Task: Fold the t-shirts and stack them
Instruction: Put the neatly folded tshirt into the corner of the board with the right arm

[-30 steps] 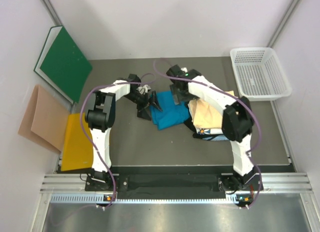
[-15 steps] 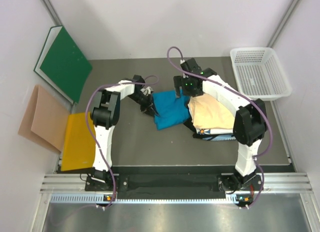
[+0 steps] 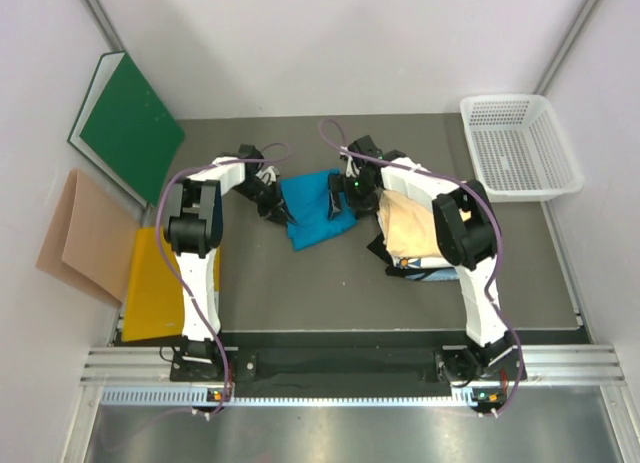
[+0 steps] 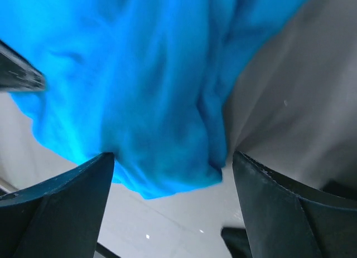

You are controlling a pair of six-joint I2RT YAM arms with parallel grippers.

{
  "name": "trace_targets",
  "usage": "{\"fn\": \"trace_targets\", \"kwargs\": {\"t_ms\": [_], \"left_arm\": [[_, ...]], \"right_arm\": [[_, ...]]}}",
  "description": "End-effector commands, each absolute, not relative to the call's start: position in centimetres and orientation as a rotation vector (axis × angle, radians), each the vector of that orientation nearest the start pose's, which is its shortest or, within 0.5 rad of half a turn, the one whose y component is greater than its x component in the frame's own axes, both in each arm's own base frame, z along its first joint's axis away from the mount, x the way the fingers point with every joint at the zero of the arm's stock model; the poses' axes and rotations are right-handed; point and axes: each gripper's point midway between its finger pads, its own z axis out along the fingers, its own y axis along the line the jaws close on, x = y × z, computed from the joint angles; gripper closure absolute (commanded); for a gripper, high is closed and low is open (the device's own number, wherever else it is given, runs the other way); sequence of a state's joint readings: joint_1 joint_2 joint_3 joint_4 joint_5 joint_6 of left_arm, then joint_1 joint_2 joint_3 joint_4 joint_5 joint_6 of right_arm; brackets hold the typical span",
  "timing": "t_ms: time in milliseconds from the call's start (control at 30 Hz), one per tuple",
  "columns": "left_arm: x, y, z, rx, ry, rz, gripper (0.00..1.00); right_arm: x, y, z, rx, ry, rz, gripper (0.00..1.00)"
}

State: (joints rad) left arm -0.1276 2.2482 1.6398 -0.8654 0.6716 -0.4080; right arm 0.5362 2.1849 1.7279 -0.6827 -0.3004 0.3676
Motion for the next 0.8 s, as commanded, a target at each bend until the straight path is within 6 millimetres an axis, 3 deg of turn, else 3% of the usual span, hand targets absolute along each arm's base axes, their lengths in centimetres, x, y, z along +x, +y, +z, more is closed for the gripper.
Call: {"fn": "trace_targets", "kwargs": {"t_ms": [0,167,267,300,400,500,633,667,733,767], "left_arm": [[38.3,-16.2,2.4,-0.312,3.016,-0.959,1.0],[38.2,-16.2,2.1,-0.305,3.027,-0.96,1.0],[38.1,-16.2,2.0,-0.308,3.032,-0.958,1.0],[38.2,-16.2,2.1,-0.307,3.03,-0.96,1.0],[38.3,-15.9,2.1,-0.307,3.034,-0.936,1.0],[38.2,-15.7,2.2,-0.307,3.036,-0.917,1.0],[37.9,-15.4,1.8,-0.324,3.053,-0.906,1.0],[37.9,-15.2,1.8,-0.325,3.055,-0.899,0.7],[38.1,-15.0,1.9,-0.336,3.052,-0.88,0.39],[38.2,-14.7,1.9,-0.345,3.05,-0.859,0.18]], "right_arm": [[41.4,32.1,6.0,-0.292,2.657,0.77,0.14],[43.2,32.2,4.3,-0.199,2.638,0.821,0.17],[43.8,33.0,3.4,-0.188,2.644,0.878,0.25],[43.6,33.3,3.1,-0.192,2.656,0.894,0.49],[43.1,33.1,2.7,-0.172,2.71,0.886,0.89],[42.7,31.7,3.6,-0.183,2.716,0.79,1.0],[41.1,29.0,5.3,-0.269,2.747,0.644,1.0],[41.1,28.5,6.7,-0.281,2.721,0.617,1.0],[41.1,28.0,8.9,-0.317,2.679,0.591,1.0],[41.1,27.7,9.8,-0.324,2.67,0.572,1.0]]}}
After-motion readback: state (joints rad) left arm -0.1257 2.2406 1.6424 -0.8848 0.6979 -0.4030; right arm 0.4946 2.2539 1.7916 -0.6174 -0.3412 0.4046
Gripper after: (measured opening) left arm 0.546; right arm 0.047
